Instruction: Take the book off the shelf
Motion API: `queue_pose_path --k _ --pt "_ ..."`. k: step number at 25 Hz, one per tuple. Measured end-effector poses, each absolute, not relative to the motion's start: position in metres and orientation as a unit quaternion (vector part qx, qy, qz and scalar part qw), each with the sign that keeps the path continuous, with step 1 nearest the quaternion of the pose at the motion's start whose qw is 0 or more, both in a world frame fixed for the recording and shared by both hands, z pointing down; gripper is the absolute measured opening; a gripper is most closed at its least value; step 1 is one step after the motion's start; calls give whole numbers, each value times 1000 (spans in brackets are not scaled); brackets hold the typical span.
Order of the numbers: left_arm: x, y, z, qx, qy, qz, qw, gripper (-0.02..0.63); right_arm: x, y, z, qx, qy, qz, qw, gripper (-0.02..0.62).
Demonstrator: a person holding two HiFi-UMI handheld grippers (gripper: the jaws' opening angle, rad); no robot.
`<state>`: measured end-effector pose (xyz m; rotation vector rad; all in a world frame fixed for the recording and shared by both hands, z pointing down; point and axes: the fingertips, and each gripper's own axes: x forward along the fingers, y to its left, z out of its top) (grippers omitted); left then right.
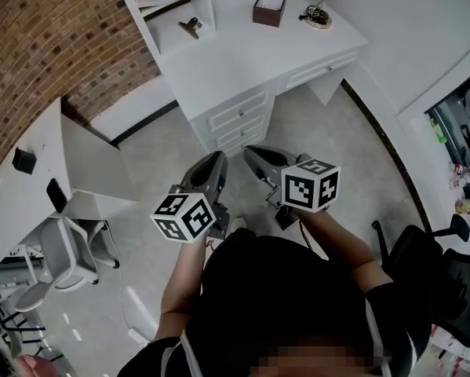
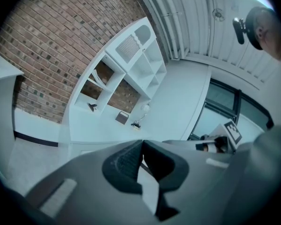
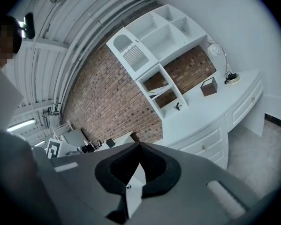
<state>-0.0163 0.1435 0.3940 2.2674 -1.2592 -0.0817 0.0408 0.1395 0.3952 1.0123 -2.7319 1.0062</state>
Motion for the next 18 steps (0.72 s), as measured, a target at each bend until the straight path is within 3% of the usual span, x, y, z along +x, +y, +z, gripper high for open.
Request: queue_pose_path --k 10,18 --pt "-74 106 404 842 -459 -24 283 -2 -21 102 403 336 -881 329 46 -2" --pt "-89 83 415 834 -461 -30 301 -3 -29 84 415 342 -874 339 63 -2"
